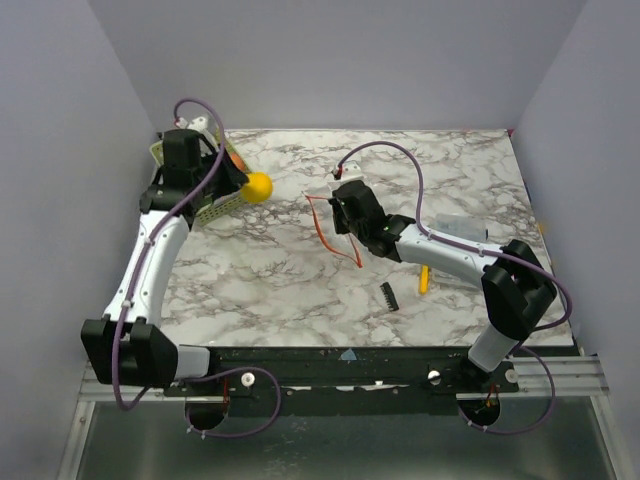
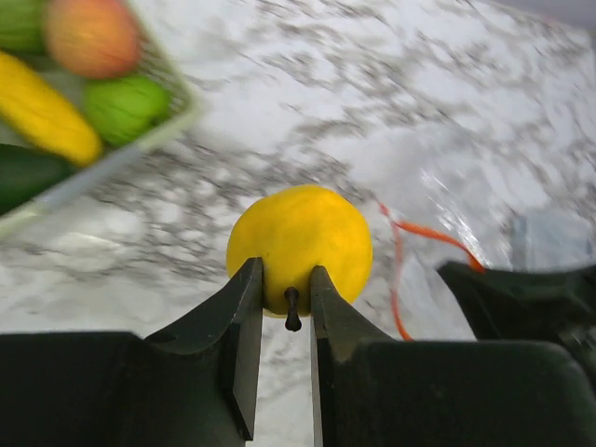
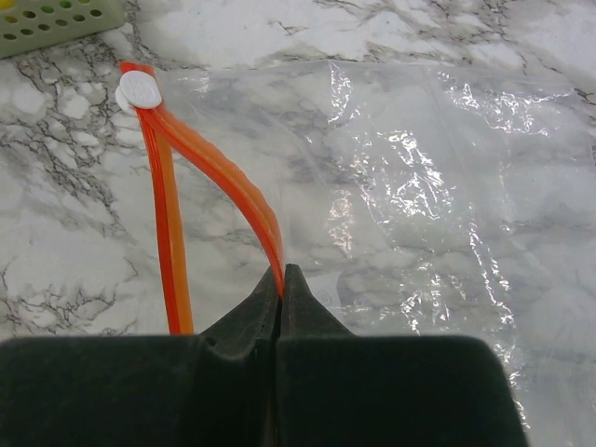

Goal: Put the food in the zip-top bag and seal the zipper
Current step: Place the fake fruit in the zipper food storage bag.

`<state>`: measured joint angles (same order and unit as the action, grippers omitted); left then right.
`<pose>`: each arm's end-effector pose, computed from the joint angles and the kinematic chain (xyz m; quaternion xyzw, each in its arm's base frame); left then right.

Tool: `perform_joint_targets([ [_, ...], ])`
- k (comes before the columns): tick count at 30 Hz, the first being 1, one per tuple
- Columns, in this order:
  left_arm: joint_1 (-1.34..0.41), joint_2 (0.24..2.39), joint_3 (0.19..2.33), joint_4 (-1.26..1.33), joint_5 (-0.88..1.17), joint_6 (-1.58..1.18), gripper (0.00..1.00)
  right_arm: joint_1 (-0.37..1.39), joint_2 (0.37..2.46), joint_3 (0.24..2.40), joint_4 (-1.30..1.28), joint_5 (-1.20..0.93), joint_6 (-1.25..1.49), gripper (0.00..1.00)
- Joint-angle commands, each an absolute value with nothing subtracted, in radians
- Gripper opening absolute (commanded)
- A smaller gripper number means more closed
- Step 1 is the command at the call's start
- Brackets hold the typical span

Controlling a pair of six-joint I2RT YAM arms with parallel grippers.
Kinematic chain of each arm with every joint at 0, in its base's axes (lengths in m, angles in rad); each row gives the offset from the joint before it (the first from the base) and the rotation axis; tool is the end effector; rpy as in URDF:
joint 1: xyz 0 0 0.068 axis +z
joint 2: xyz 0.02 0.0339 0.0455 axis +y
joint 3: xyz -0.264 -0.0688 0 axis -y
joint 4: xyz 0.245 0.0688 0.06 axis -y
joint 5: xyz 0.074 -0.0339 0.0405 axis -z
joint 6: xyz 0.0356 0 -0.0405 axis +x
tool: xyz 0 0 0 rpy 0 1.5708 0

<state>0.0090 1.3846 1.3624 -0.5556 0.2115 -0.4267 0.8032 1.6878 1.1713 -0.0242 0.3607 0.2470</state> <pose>0.3086 -0.0047 0.3681 -0.1399 0.8645 -0.1890 0.4442 0.2767 0.2687 0.2516 -0.1501 0.8475 0.1079 0.4976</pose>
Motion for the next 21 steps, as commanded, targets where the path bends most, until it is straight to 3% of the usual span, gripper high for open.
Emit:
perform_joint_targets([
  [1,-0.177,1.246,1.192,-0.389,0.343,-0.497,0.08,0.802,1.675,1.178,-0.019,0.298,0.280,0.01],
  [9,-0.353,1.173,0.956,-0.073,0.321,-0.621,0.10,0.799,1.652,1.207,-0.045,0.234,0.325,0.01],
  [21,-0.411,1.261,0.924,-0.044,0.269,-0.691,0.09,0.742,1.641,1.235,-0.050,0.082,0.427,0.01],
])
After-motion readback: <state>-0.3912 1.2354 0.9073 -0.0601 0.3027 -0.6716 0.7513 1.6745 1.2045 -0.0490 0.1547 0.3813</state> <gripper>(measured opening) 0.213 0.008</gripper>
